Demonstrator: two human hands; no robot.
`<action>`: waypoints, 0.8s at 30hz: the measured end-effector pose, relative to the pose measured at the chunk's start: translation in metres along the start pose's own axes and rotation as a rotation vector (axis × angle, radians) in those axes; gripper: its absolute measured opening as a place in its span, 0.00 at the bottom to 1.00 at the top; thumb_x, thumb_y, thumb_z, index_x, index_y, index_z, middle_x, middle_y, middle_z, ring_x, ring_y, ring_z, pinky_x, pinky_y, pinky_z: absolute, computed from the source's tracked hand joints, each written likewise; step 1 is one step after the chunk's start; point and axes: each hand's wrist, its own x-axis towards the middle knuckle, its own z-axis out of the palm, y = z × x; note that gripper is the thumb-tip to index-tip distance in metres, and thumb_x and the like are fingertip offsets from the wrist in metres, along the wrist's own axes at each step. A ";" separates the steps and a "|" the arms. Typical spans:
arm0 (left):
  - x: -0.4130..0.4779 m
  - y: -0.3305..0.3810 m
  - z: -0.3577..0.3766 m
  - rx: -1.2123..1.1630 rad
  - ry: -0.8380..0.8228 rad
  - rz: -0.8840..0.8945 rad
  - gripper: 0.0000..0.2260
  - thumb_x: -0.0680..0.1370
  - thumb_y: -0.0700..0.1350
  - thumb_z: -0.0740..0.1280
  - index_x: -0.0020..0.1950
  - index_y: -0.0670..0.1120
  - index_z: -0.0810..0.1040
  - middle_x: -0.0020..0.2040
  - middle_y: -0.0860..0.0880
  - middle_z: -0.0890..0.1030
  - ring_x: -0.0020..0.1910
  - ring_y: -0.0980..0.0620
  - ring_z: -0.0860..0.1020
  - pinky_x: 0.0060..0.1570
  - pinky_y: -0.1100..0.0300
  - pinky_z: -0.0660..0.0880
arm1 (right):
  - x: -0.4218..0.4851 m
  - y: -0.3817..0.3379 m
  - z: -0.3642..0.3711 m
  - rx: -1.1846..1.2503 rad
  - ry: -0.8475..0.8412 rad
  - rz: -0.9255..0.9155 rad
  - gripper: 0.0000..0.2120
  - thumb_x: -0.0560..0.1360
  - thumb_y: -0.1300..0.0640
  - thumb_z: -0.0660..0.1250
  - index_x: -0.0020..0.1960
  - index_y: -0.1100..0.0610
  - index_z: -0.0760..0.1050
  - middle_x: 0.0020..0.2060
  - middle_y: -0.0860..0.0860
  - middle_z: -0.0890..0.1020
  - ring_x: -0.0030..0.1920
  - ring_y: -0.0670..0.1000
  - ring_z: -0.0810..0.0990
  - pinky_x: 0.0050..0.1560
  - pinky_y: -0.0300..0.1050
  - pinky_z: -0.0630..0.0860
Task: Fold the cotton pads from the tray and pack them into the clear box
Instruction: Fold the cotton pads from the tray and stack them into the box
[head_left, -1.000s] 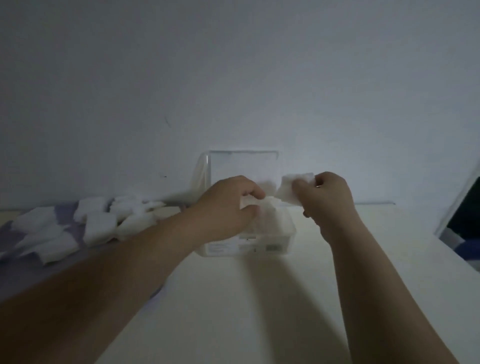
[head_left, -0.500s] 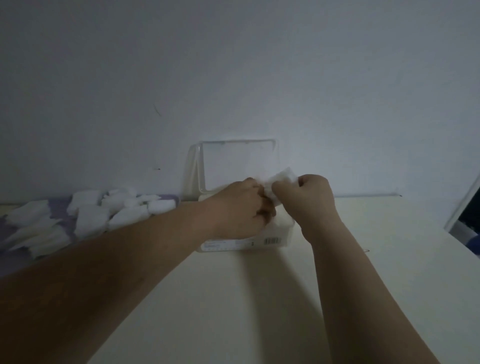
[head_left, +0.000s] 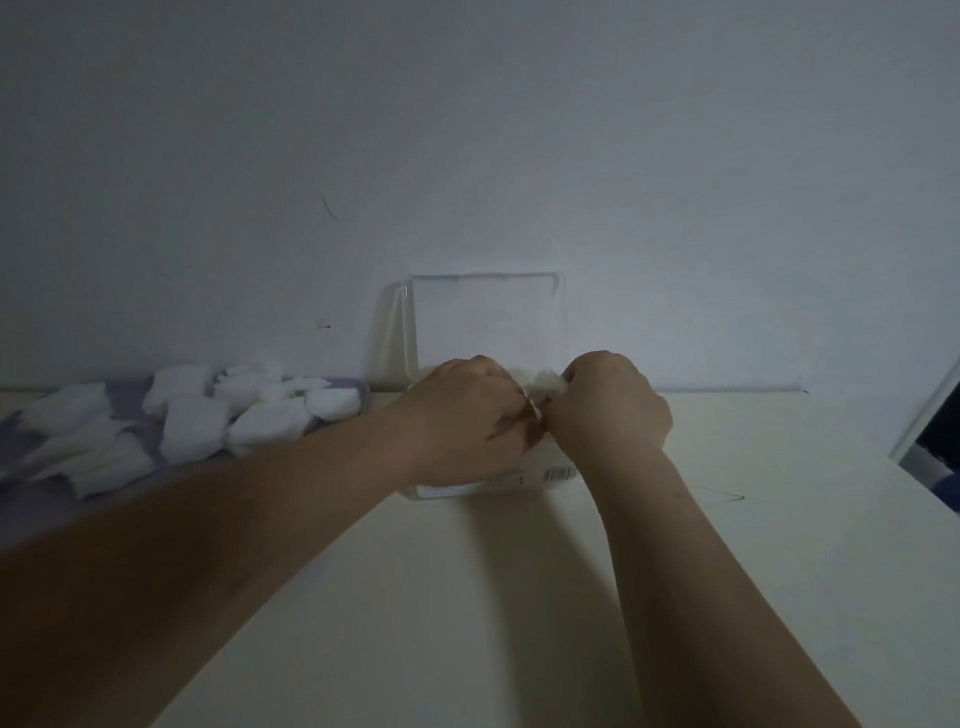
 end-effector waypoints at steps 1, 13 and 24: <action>-0.001 0.001 0.000 -0.029 0.011 -0.021 0.14 0.78 0.56 0.58 0.38 0.51 0.76 0.37 0.54 0.76 0.44 0.51 0.74 0.49 0.50 0.75 | 0.000 -0.001 -0.002 -0.027 -0.005 -0.011 0.04 0.73 0.55 0.67 0.47 0.53 0.79 0.44 0.51 0.80 0.45 0.56 0.79 0.46 0.46 0.74; -0.007 0.005 -0.007 0.019 0.058 -0.053 0.18 0.77 0.58 0.57 0.49 0.49 0.82 0.48 0.51 0.79 0.48 0.47 0.77 0.49 0.47 0.76 | -0.006 -0.013 -0.014 -0.055 -0.039 -0.002 0.02 0.71 0.58 0.68 0.42 0.54 0.75 0.37 0.50 0.78 0.40 0.56 0.79 0.51 0.47 0.77; -0.057 0.005 -0.014 0.077 0.040 0.001 0.17 0.82 0.50 0.57 0.60 0.44 0.80 0.65 0.45 0.78 0.68 0.45 0.74 0.70 0.50 0.68 | -0.006 -0.009 -0.039 0.113 -0.120 0.001 0.13 0.69 0.65 0.64 0.48 0.57 0.84 0.43 0.54 0.85 0.42 0.57 0.84 0.48 0.48 0.83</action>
